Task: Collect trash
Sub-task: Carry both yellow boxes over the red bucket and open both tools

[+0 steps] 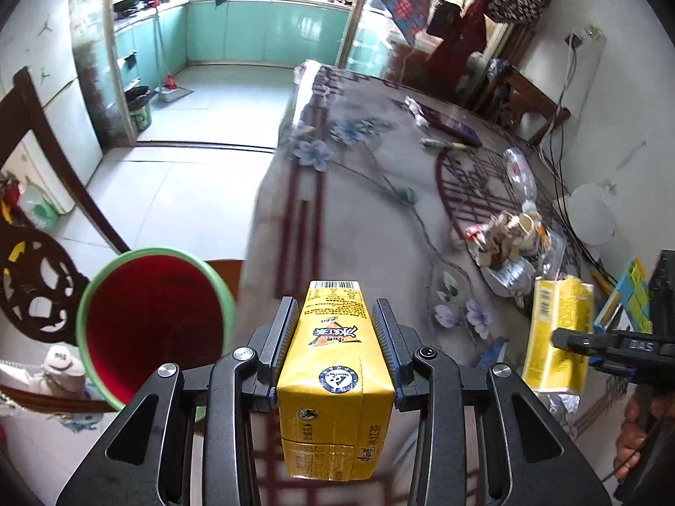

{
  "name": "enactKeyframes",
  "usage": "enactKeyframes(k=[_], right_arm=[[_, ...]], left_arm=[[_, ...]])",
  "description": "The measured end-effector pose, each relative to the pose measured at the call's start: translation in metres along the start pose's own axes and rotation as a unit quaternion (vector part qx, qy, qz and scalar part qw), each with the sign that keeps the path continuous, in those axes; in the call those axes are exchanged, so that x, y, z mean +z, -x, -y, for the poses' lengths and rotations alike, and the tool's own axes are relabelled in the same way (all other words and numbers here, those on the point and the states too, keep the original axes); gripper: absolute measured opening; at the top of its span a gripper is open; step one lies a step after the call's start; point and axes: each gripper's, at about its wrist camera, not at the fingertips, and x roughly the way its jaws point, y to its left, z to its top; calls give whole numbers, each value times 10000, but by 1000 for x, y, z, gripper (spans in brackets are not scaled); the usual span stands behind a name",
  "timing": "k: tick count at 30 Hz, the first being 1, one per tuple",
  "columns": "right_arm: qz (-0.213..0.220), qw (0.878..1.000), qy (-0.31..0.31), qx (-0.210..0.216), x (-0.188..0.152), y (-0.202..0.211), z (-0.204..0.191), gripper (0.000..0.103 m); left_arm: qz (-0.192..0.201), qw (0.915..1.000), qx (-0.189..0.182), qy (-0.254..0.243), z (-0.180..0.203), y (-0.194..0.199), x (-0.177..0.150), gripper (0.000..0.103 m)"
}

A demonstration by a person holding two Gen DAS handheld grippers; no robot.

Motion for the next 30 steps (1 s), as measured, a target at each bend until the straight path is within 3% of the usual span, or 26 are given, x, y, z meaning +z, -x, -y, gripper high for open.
enactKeyframes(k=[8,17,22,30], right_arm=[[52,9919,1244,262,-1,-3,-96,31],[-797,9588,2561,936,-14,-93,-211,31],[-1166,9426,2891,1196,-29,-142,-245,32],[-1451,9336,2923,1477,-38,-180,-266,34]], left_arm=[[244,9972,580,416,-62,18,4,35],[191,9823,1454,1163,-135,22,-15,35],[115,9748,1674,1467,-162,20,-24,35],[76,9710,1770,1603,-177,13,-23,35]])
